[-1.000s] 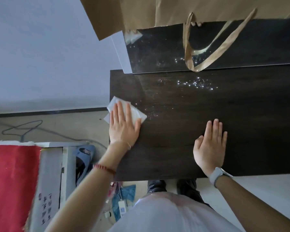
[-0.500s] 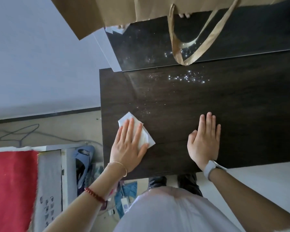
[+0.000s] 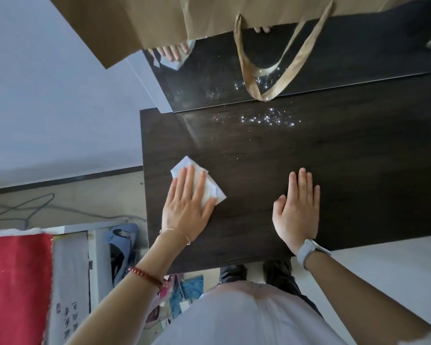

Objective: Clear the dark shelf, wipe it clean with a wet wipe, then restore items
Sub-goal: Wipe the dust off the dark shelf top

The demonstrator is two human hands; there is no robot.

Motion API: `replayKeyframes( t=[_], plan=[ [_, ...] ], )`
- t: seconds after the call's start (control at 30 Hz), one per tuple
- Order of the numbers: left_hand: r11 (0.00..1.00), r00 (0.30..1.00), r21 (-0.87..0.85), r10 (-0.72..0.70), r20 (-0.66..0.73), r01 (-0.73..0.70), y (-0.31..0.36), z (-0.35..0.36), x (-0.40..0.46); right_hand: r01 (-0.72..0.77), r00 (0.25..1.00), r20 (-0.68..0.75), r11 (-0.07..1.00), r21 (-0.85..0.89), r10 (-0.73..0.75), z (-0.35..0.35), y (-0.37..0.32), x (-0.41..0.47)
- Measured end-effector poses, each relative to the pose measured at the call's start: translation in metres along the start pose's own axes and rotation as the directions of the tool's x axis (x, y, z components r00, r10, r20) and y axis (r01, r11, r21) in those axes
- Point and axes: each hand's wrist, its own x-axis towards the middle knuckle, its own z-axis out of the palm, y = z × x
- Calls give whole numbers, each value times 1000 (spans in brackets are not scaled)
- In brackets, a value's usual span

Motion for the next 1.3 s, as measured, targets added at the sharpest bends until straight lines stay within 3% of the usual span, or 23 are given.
replayKeyframes(
  t=[0.23,0.4,0.53,0.73,1.03,1.2,1.3],
  plan=[
    [894,906,-150,-417,71,423,6,-8,16,91,995,28,989,119,-95,-7,14,6],
    [870,889,-195,-456,31,453,25,-20,88,174,984,10,975,136,-177,-19,65,36],
    [914,927,-168,-376,1,370,59,-26,136,191,981,0,964,185,-195,-25,105,60],
    [990,995,-114,-93,-37,88,151,-29,169,166,986,-27,953,255,-165,-34,157,82],
    [970,971,-45,239,16,-238,296,-32,215,41,996,-84,953,299,-16,-44,220,90],
    [931,931,-30,364,-9,-364,289,-24,190,10,994,-104,936,351,28,-45,219,94],
    [956,956,-53,282,-86,-287,269,-15,162,12,994,-104,912,410,34,-48,205,101]
  ],
)
